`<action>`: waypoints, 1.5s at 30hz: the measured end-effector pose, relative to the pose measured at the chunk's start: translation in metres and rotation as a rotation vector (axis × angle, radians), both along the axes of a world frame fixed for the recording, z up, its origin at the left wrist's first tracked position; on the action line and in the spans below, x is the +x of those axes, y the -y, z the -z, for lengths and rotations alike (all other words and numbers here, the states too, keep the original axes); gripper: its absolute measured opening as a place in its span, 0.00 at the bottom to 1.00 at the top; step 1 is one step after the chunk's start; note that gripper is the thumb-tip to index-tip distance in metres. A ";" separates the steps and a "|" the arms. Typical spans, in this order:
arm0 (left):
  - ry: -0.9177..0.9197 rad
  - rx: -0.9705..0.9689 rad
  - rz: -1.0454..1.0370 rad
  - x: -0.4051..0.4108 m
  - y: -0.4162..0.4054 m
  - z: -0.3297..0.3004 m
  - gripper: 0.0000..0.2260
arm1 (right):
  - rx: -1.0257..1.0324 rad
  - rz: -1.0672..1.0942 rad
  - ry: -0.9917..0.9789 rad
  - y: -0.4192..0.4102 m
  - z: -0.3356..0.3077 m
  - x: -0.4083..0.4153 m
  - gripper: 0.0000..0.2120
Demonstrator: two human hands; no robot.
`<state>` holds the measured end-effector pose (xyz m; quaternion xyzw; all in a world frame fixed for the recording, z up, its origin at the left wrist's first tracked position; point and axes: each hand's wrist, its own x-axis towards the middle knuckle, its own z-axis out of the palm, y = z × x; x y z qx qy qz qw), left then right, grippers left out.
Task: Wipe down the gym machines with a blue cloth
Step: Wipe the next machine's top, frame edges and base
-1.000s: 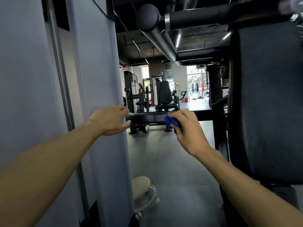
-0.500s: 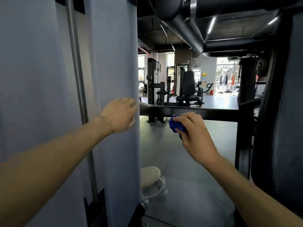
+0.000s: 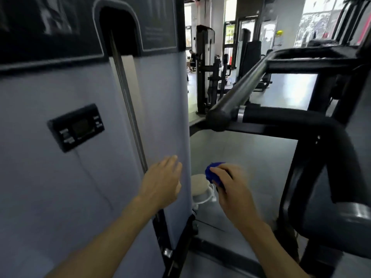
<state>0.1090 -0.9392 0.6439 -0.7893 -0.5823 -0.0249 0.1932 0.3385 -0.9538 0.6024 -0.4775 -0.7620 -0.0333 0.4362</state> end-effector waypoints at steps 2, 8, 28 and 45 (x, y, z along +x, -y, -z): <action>0.014 -0.049 0.000 0.002 0.018 -0.026 0.24 | -0.032 -0.010 -0.021 0.020 -0.031 -0.001 0.25; 0.040 -0.088 -0.015 0.009 0.053 -0.120 0.28 | -0.020 -0.099 -0.091 0.069 -0.131 -0.010 0.24; -0.211 0.337 0.184 0.036 -0.038 -0.412 0.16 | 0.314 -0.046 -0.342 -0.064 -0.369 -0.042 0.16; -0.481 0.079 -0.322 0.030 -0.233 -0.529 0.50 | 0.347 -0.191 -0.427 -0.333 -0.440 -0.029 0.18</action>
